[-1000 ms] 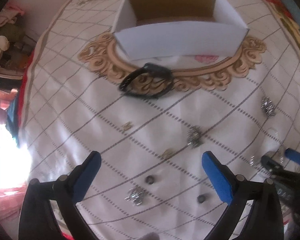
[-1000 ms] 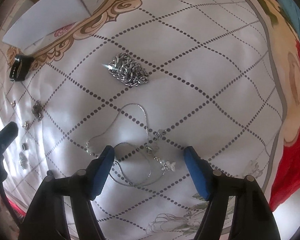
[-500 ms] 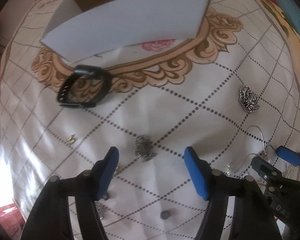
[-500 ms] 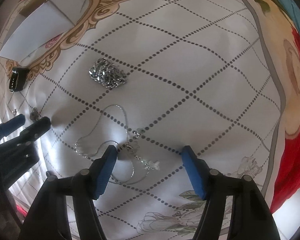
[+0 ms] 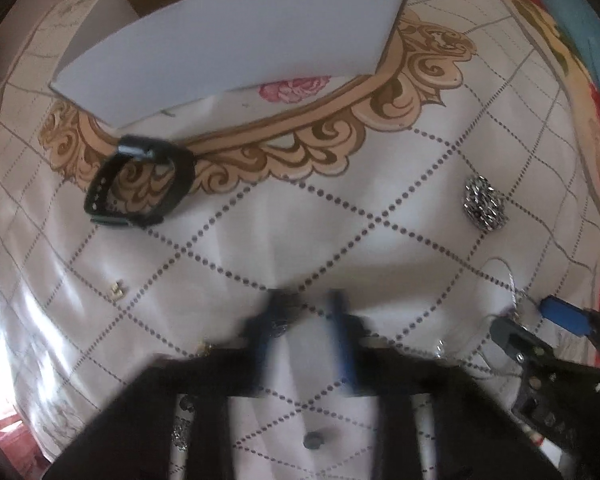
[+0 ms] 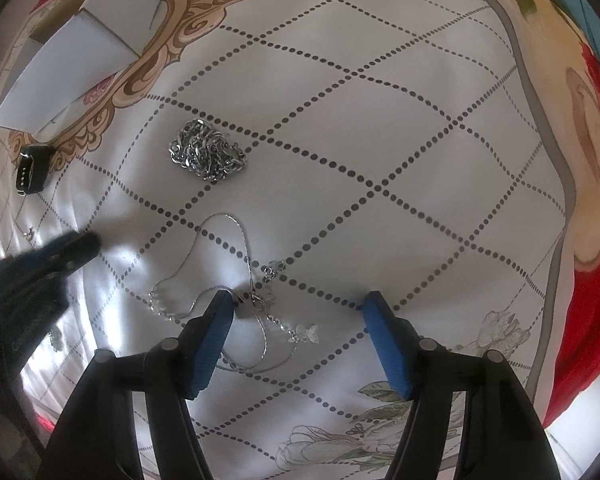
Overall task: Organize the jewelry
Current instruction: 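Close right tool on the silver necklace while left tool pinches a small charm, then carry both items over the white box and open both tools inside it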
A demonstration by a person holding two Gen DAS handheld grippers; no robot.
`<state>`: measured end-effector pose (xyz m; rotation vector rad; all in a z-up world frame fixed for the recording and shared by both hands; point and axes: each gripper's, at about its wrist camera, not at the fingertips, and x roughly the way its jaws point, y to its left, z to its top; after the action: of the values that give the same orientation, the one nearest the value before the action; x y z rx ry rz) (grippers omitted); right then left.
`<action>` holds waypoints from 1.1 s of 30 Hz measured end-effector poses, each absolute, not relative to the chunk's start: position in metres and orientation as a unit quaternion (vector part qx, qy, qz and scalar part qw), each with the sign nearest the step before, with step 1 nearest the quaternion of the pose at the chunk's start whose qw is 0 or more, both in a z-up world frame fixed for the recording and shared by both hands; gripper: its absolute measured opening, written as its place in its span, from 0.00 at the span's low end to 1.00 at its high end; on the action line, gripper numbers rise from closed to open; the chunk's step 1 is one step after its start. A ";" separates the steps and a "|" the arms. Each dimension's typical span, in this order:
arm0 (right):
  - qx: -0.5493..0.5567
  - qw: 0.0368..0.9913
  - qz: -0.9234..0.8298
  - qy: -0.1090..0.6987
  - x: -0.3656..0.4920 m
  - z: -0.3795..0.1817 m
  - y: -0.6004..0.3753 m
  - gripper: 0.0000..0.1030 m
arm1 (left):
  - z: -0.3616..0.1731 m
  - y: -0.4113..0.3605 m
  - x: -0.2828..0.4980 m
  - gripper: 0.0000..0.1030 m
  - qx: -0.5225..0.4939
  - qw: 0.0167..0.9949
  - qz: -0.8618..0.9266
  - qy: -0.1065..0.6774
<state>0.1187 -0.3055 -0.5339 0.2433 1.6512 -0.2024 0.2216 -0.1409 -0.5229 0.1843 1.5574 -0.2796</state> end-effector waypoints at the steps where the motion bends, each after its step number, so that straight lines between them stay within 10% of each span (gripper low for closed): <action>1: 0.107 0.666 -0.090 0.732 0.130 -0.532 -0.303 0.67 | -0.523 -0.138 0.221 0.08 0.075 0.699 -0.127 0.700; 3: 0.104 0.670 -0.087 0.730 0.131 -0.534 -0.305 0.61 | -0.520 -0.134 0.218 0.07 0.059 0.704 -0.133 0.695; 8: 0.109 0.686 -0.076 0.715 0.133 -0.527 -0.299 0.06 | -0.508 -0.124 0.216 0.07 0.038 0.714 -0.140 0.685; 33: 0.183 0.791 -0.019 0.583 0.137 -0.343 -0.276 0.03 | -0.368 -0.084 0.190 0.07 -0.024 0.756 -0.150 0.637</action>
<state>0.1371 -0.2760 -0.3429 0.3928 1.2556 -0.0417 0.1904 -0.0840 -0.3676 -0.0533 1.3889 -0.3279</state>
